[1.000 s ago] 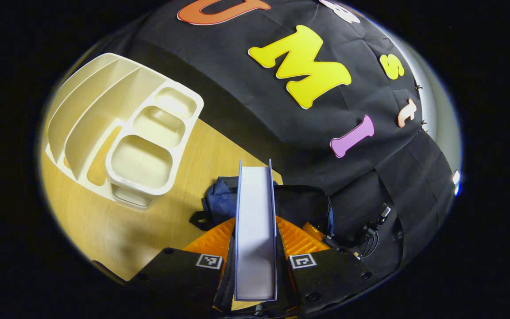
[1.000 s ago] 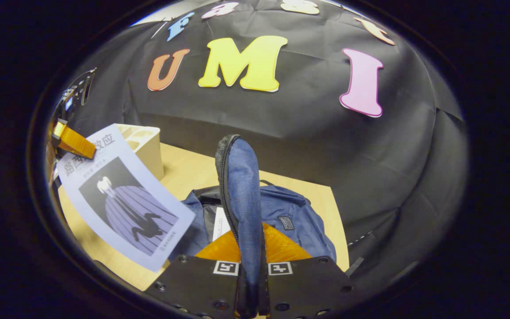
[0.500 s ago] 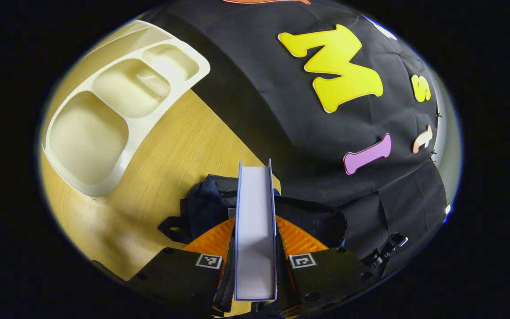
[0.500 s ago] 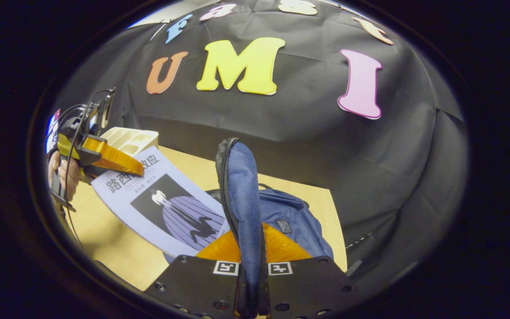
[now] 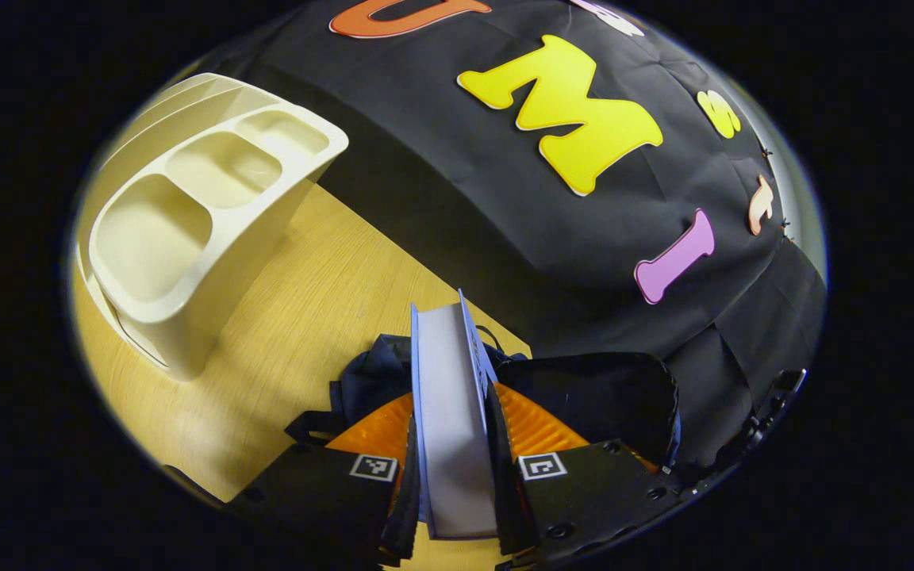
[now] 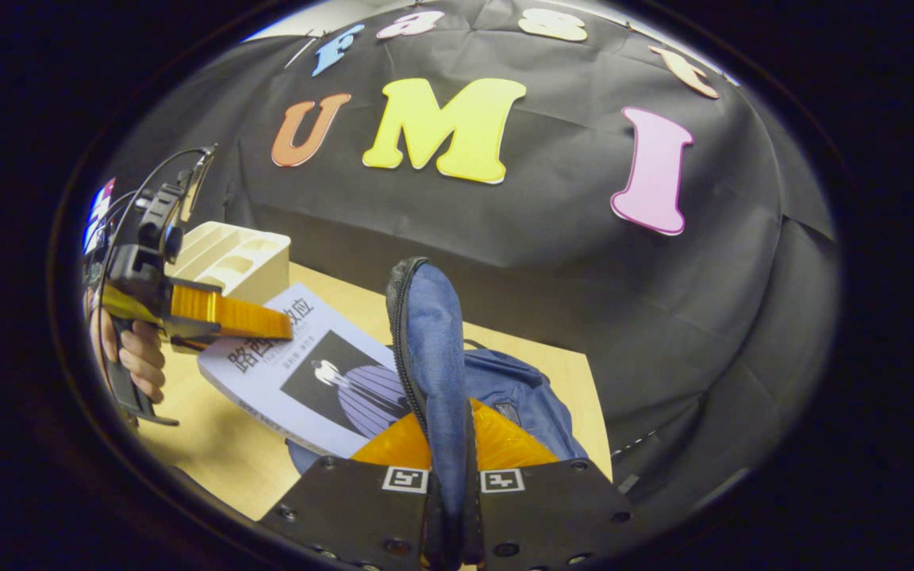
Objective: Open the schoolbag, grab two books from the bookshelf and put them into the schoolbag.
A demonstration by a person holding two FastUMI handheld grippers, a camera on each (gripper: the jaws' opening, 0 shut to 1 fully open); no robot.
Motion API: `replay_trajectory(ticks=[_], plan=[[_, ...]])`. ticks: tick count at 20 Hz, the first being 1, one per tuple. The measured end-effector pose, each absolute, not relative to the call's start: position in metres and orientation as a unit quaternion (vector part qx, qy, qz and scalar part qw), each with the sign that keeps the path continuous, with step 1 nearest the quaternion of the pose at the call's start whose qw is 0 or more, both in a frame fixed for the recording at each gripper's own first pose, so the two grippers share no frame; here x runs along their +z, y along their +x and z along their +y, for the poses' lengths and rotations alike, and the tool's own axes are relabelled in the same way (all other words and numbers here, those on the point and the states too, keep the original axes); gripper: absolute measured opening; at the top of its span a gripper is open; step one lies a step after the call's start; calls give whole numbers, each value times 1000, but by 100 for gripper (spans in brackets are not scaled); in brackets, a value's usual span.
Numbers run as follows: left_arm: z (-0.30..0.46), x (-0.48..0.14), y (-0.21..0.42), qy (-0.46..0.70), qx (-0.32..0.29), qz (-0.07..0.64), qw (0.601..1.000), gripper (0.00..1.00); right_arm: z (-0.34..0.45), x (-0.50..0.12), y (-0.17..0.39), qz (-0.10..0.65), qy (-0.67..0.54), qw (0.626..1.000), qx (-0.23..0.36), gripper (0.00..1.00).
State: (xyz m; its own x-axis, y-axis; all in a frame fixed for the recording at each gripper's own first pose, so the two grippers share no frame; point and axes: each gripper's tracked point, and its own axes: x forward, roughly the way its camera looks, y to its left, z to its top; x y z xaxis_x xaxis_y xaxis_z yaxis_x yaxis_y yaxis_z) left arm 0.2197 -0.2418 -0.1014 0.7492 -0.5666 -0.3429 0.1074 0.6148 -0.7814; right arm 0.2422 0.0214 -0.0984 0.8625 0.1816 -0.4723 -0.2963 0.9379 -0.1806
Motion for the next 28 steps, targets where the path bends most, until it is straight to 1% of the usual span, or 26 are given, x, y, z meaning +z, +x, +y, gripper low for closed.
replay_trajectory(ticks=[5, 7, 8, 9, 13, 14, 15, 17, 22, 24, 25, 26, 27, 28], plan=[[-265, -109, 222, -398, -180, 265, 859, 41, 23, -87, 240, 209, -101, 965, 124, 10], [-283, -112, 222, -402, -181, 265, 858, 42, 24, -81, 241, 202, -90, 967, 127, 10], [-294, -114, 224, -402, -182, 265, 857, 42, 24, -79, 242, 198, -85, 968, 128, 5], [-304, -116, 224, -405, -181, 265, 856, 42, 25, -75, 243, 193, -81, 969, 129, 9], [-347, -123, 225, -408, -184, 266, 854, 42, 23, -68, 249, 183, -62, 972, 135, 10], [-357, -124, 226, -412, -185, 265, 852, 42, 20, -65, 250, 180, -61, 972, 135, 6], [-365, -125, 226, -414, -185, 265, 851, 42, 18, -62, 251, 176, -57, 973, 135, 9], [-379, -126, 228, -416, -188, 260, 851, 42, 16, -58, 251, 172, -51, 974, 136, 9], [-391, -134, 227, -413, -184, 254, 855, 42, 7, -54, 257, 166, -43, 976, 130, 9], [-390, -138, 226, -422, -186, 258, 849, 42, 6, -58, 258, 169, -45, 976, 128, 9], [-387, -141, 225, -414, -183, 265, 852, 43, 5, -60, 257, 172, -44, 976, 126, 9], [-388, -150, 225, -383, -186, 281, 860, 46, 8, -63, 257, 176, -38, 975, 130, 6], [-389, -159, 216, -351, -203, 292, 866, 58, 10, -66, 256, 181, -32, 974, 132, 10], [-385, -161, 216, -334, -211, 289, 872, 65, 7, -70, 256, 184, -30, 974, 129, 10]])
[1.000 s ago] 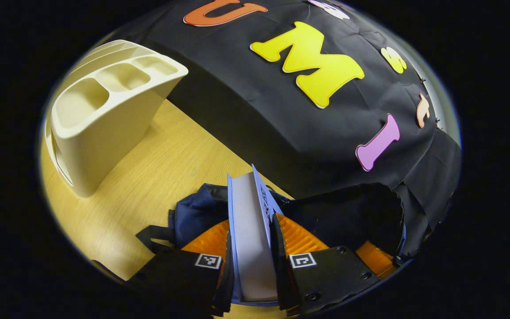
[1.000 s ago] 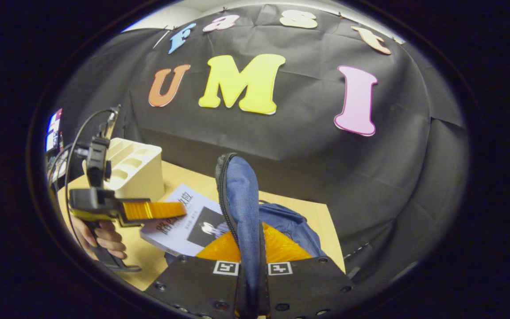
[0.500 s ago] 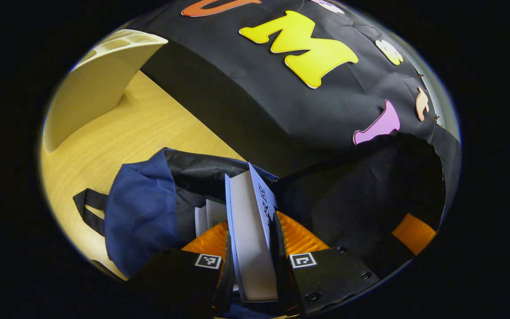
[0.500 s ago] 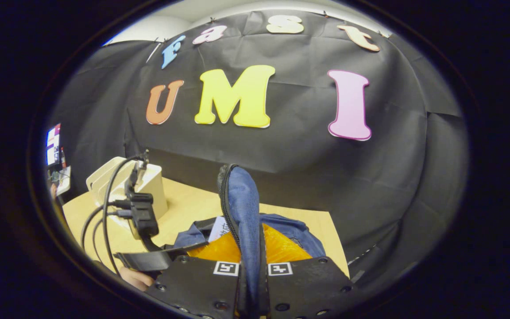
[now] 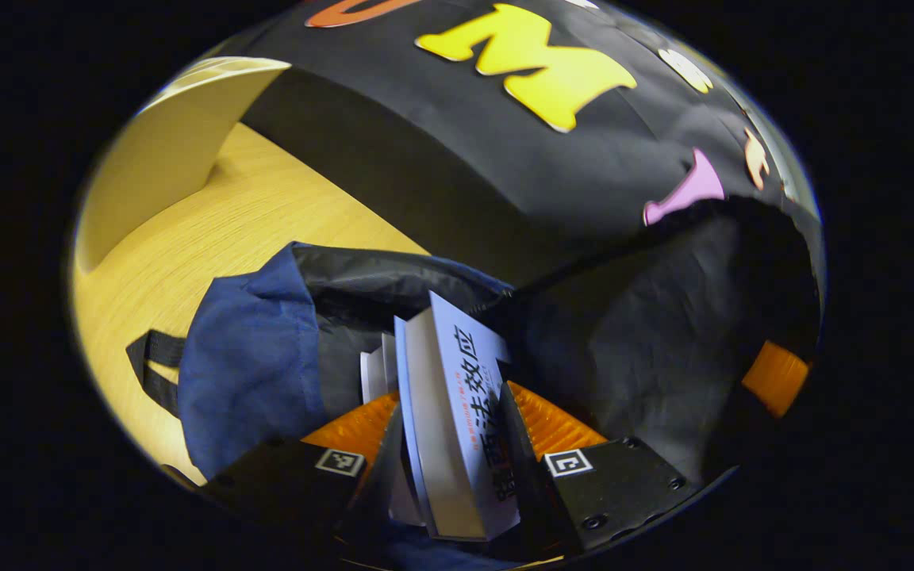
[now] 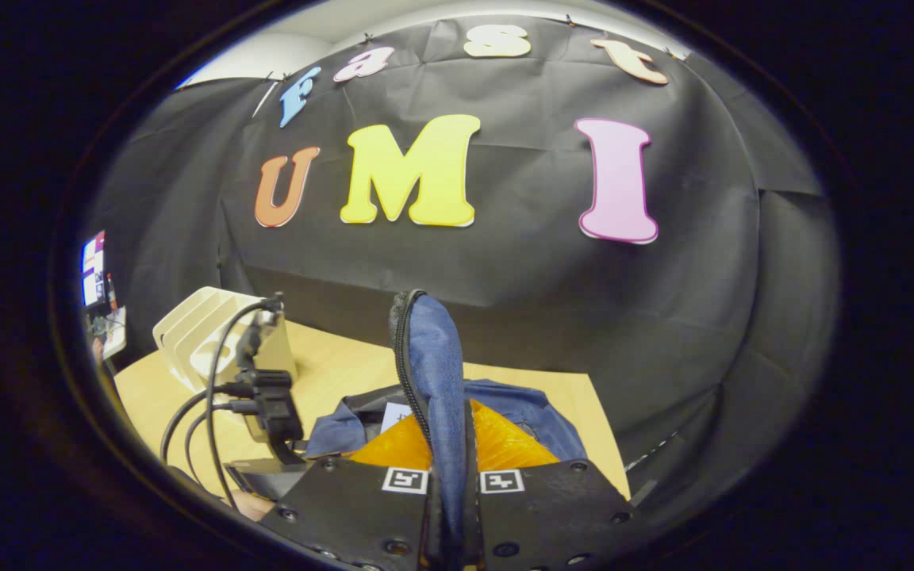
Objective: Open the schoolbag, grab two books from the bookshelf and put them into the schoolbag.
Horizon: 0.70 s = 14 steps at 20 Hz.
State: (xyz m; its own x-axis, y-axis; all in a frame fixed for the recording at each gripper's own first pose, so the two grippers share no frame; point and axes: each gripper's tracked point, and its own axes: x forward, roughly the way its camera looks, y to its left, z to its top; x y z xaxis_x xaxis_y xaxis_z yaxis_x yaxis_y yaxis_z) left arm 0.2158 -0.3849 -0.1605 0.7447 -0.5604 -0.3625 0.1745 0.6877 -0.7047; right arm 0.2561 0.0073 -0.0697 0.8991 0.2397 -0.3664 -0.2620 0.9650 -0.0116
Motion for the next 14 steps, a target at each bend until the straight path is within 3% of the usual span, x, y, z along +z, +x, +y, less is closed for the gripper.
replay_trajectory(ticks=[1, 3, 7, 14], plan=[[-384, -156, 213, -318, -219, 290, 876, 75, 3, -72, 254, 186, -33, 974, 124, 9], [-373, -149, 215, -273, -231, 279, 891, 84, 2, -78, 252, 193, -25, 974, 115, 10], [-327, -112, 204, -205, -229, 220, 926, 84, 1, -92, 245, 209, -23, 972, 101, 10], [-216, -69, 175, -124, -160, 150, 968, 89, -8, -112, 230, 231, 19, 971, 55, 12]])
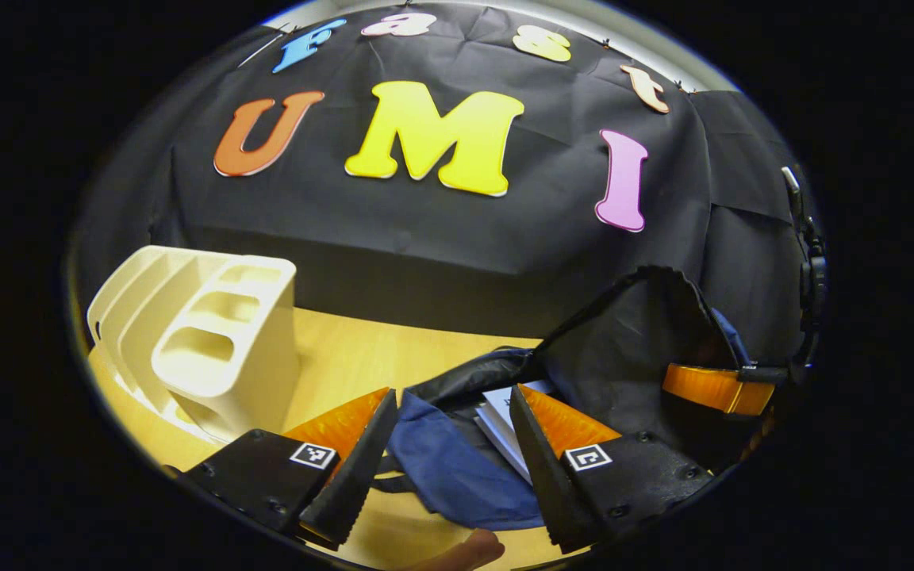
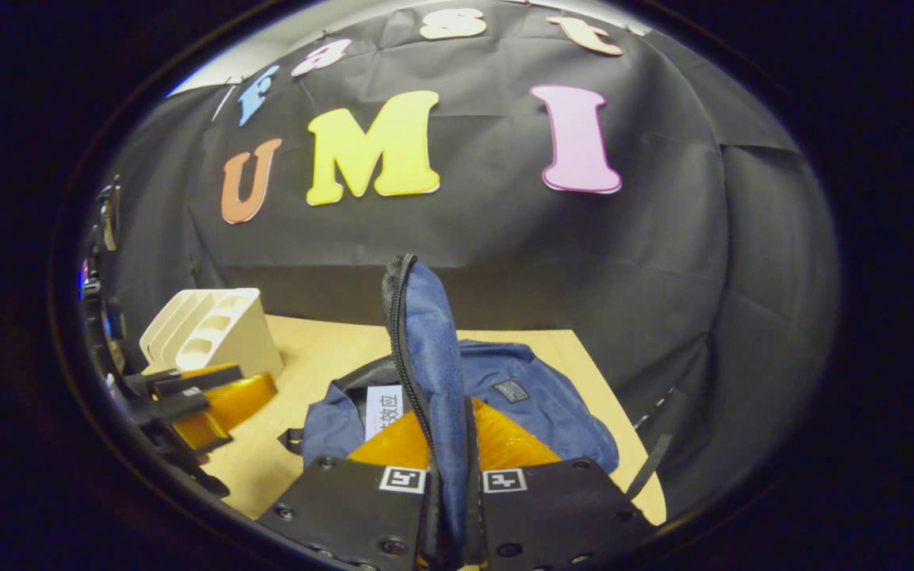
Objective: Open the schoolbag, grab two books from the bookshelf and put them into the schoolbag.
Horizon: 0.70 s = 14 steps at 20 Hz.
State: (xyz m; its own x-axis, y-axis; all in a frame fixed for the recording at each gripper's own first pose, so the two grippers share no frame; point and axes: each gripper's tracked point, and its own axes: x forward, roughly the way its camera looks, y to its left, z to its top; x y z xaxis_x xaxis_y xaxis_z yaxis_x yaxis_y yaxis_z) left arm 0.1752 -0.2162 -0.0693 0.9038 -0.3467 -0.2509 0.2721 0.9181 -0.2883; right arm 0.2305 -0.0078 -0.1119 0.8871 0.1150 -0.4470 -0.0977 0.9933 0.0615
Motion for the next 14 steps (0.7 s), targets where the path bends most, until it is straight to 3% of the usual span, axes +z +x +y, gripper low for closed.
replay_trajectory(ticks=[1, 8, 10, 11, 12, 13, 14], plan=[[-206, -65, 171, -119, -158, 149, 969, 90, -13, -111, 228, 230, 26, 972, 37, 19], [-126, -39, 129, -70, -116, 111, 985, 90, -36, -103, 194, 209, 24, 976, -49, 35], [-107, -33, 116, -49, -101, 101, 988, 90, -36, -99, 183, 204, 25, 977, -55, 47], [-99, -29, 108, -42, -97, 96, 990, 90, -36, -96, 177, 201, 27, 978, -57, 60], [-91, -26, 101, -38, -92, 94, 991, 90, -36, -93, 170, 196, 27, 978, -57, 56], [-83, -22, 93, -34, -88, 90, 991, 90, -36, -89, 163, 190, 28, 980, -57, 66], [-77, -19, 85, -31, -85, 88, 992, 91, -36, -86, 155, 185, 23, 981, -59, 67]])
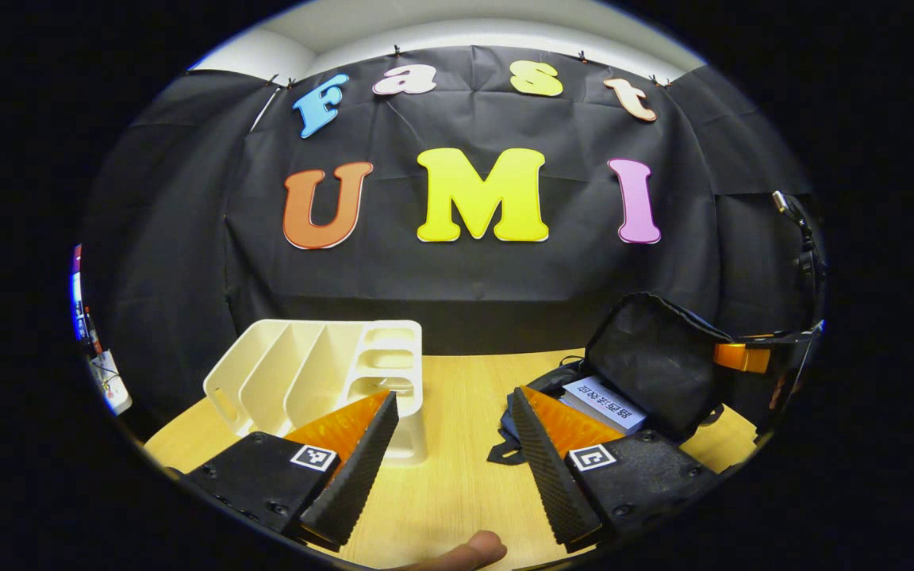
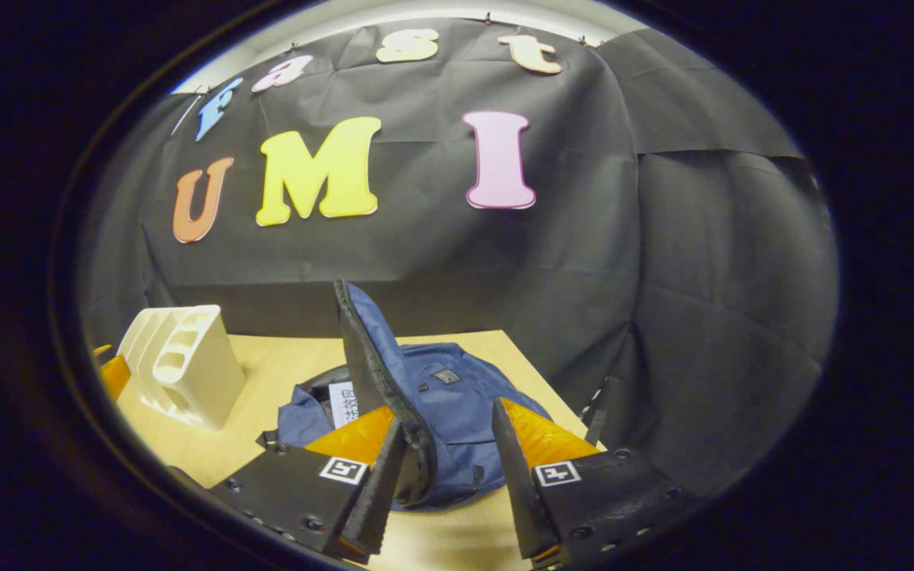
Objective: Open the schoolbag, grab two books from the bookshelf and put them into the schoolbag.
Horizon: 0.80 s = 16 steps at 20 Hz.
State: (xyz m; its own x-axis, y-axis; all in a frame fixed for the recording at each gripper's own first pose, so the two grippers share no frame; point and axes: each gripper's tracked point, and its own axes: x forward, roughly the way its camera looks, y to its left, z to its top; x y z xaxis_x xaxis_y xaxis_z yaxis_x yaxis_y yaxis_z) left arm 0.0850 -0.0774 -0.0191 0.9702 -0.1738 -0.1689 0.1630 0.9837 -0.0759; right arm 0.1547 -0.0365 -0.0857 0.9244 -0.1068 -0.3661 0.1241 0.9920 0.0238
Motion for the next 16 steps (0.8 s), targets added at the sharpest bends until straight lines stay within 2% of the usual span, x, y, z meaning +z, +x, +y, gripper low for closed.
replay_trajectory(ticks=[1, 3, 4, 5, 6, 7, 8, 10, 13, 16], plan=[[-70, -17, 75, -28, -81, 85, 993, 91, -37, -82, 145, 181, 17, 982, -61, 75], [-58, -10, 56, -23, -74, 79, 994, 95, -32, -74, 122, 172, 20, 983, -53, 81], [-52, -5, 49, -23, -69, 74, 995, 91, -29, -70, 111, 166, 23, 985, -46, 83], [-47, -1, 39, -23, -65, 72, 995, 92, -28, -64, 98, 160, 23, 986, -43, 81], [-42, 1, 27, -24, -65, 71, 995, 92, -31, -60, 83, 152, 21, 987, -42, 87], [-38, 3, 14, -26, -64, 67, 995, 92, -32, -55, 70, 145, 18, 988, -42, 88], [-34, 6, 3, -28, -63, 62, 996, 92, -34, -51, 56, 136, 15, 990, -40, 85], [-31, 7, -18, -29, -62, 56, 996, 92, -37, -44, 26, 121, 14, 992, -39, 87], [-32, 15, -42, -21, -67, 37, 997, 94, -38, -43, -17, 104, 13, 994, -40, 95], [-37, 18, -61, -15, -75, 29, 997, 97, -33, -46, -43, 92, 23, 995, -33, 98]])
